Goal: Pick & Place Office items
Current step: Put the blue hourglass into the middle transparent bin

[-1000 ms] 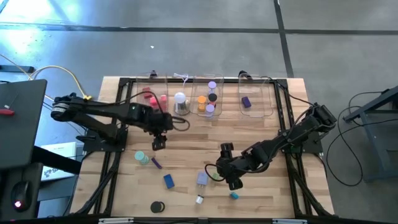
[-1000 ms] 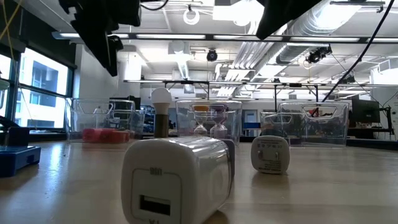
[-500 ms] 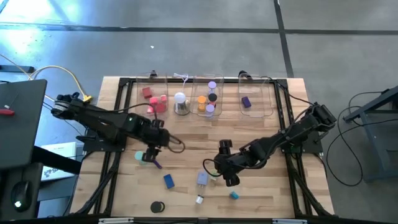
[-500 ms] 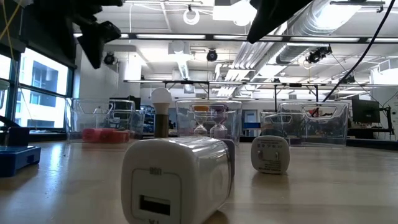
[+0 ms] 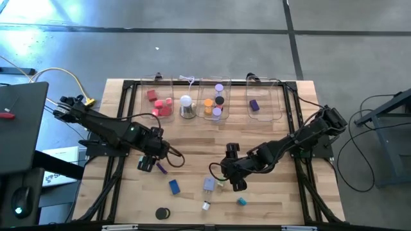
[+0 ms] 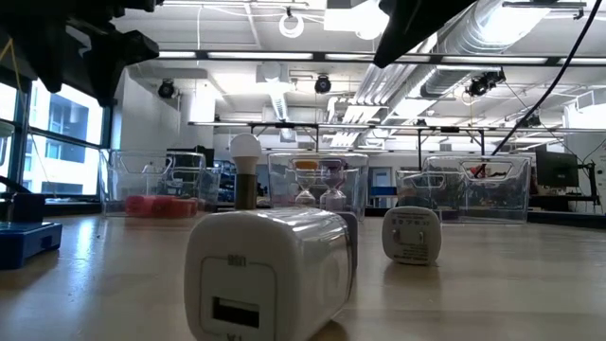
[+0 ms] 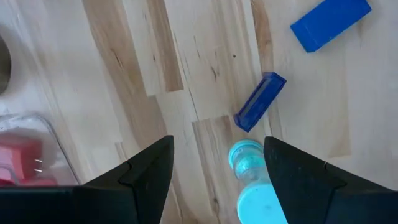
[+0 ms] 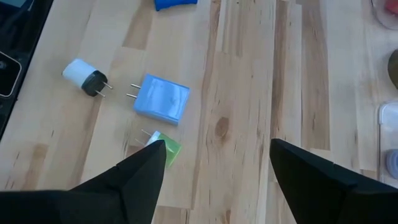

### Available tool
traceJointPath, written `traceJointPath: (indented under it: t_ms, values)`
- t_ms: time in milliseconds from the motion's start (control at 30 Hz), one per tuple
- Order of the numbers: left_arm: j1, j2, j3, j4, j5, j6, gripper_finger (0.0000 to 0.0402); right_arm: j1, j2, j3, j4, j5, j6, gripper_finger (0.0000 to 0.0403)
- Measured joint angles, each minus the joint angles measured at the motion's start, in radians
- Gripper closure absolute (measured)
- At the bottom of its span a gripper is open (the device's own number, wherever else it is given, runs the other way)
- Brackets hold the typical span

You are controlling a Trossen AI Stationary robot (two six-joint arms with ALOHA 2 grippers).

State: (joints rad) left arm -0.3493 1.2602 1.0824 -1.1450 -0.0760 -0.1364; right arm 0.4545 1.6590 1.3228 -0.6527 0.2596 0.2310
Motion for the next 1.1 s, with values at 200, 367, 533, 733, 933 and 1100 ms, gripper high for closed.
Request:
traceJointPath:
  t_ms: [200,367,533,733,933,1100]
  values:
    - [-0.025,0.001,-0.008,-0.015,0.069,-0.018,0.0162,0.001,0.0,0.0,0.0,-0.001,0.0,0.0125]
    - [-0.057,0.001,-0.008,-0.016,0.071,-0.071,0.0162,0.001,0.0,0.0,0.004,0.0,0.0,0.0125]
    - [-0.08,0.001,-0.008,-0.015,0.052,-0.074,0.0162,0.001,0.0,0.0,0.007,-0.001,0.0,0.0125]
    - [-0.095,0.001,-0.008,-0.021,0.036,-0.081,0.0162,0.001,0.0,0.0,0.007,-0.001,0.0,0.0125]
    - [-0.095,0.001,-0.008,-0.028,0.04,-0.112,0.0162,0.001,0.0,0.0,0.007,-0.001,0.005,0.0125]
    - [-0.095,0.001,-0.008,-0.018,0.039,-0.152,0.0162,0.001,0.0,0.0,0.007,-0.001,0.006,0.0125]
